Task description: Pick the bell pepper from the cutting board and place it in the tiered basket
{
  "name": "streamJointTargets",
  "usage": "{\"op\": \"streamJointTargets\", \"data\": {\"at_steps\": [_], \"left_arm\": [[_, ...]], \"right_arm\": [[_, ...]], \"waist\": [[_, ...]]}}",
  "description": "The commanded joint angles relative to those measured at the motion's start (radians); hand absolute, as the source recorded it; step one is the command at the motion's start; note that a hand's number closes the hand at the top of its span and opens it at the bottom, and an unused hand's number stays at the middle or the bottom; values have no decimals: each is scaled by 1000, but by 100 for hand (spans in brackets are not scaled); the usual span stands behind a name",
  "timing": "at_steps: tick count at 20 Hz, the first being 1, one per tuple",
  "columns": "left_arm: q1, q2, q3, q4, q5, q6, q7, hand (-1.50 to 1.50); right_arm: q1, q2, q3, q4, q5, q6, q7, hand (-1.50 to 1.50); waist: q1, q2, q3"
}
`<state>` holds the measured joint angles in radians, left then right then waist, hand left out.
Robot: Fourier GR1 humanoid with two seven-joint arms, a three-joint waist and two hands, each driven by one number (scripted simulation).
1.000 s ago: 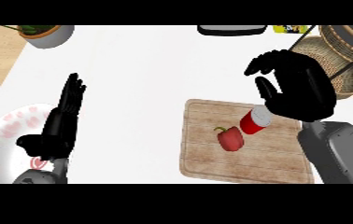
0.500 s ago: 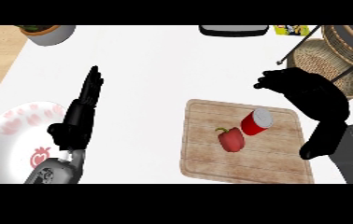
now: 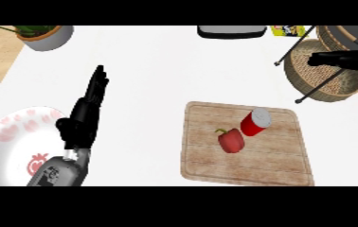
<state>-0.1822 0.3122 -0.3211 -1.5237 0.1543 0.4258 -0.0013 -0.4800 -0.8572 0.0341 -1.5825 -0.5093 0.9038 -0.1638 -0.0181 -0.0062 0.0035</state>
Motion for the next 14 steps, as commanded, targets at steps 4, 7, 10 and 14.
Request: {"op": "streamJointTargets", "data": {"at_steps": [4, 7, 10, 14], "left_arm": [[27, -14, -15, 7, -27, 21, -6, 0], [30, -25, -41, -30, -45, 24, 4, 0], [24, -36, -25, -24, -53, 22, -2, 0], [-21, -15, 26, -1, -46, -10, 48, 0]], "right_arm": [[-38, -75, 5, -378, 362, -17, -9, -150], [-15, -32, 99, -508, 501, -80, 69, -150], [101, -27, 95, -605, 588, -86, 83, -150], [201, 28, 175, -716, 699, -99, 164, -150]], "waist": [[-7, -6, -1], [14, -2, -3], [7, 2, -3], [7, 4, -3]]}}
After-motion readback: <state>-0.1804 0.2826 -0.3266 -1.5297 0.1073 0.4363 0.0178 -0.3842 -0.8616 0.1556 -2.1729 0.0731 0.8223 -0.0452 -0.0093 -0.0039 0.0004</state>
